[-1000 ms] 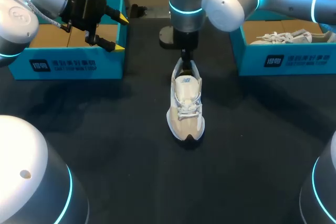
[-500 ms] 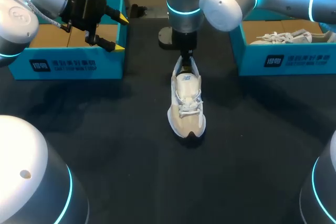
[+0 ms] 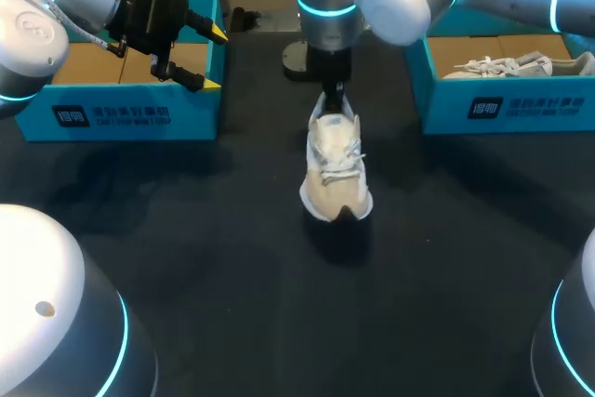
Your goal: Take the shoe out of the shoebox, open the shoe tongue, remove and reinsert the insole, then place the shoe into the shoebox
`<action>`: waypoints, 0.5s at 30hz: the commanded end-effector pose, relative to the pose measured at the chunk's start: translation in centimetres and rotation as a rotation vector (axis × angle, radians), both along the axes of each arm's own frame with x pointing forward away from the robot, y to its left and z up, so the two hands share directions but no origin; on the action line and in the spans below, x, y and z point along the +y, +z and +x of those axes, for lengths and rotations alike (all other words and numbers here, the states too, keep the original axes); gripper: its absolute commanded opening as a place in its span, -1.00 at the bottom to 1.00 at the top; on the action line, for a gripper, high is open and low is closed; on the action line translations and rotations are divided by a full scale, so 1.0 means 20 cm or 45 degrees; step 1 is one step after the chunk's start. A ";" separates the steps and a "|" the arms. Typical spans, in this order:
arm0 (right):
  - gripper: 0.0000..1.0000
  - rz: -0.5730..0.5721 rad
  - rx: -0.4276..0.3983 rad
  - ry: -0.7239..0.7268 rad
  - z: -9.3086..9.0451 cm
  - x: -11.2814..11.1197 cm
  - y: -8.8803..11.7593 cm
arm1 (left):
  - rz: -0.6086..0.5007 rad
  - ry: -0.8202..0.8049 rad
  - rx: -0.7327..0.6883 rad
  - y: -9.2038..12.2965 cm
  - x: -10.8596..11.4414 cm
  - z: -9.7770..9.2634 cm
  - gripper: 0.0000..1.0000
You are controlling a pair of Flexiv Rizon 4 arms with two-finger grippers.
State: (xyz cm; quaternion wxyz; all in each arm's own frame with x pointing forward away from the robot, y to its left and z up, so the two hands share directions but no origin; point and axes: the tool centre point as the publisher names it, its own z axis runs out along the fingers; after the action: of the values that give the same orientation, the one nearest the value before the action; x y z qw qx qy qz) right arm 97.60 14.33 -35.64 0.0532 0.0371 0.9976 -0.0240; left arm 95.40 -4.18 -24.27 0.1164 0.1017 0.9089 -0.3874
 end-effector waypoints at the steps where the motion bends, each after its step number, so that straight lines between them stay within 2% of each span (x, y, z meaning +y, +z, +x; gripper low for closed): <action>1: -1.00 0.022 0.066 0.061 -0.02 -0.05 0.17 | 0.003 -0.001 0.001 0.00 0.00 0.00 1.00; 4: -1.00 0.018 0.112 0.101 -0.04 -0.05 0.27 | 0.003 -0.001 0.001 0.00 0.00 0.00 1.00; 15: -1.00 -0.061 0.048 0.131 -0.06 -0.12 0.70 | 0.003 -0.001 0.001 0.00 0.00 0.00 1.00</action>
State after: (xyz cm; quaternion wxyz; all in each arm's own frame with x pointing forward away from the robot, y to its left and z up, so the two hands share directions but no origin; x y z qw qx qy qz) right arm 97.32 12.17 -25.80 0.0299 -0.0150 0.9985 -0.0432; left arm 95.40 -4.17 -24.27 0.1164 0.1016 0.9089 -0.3874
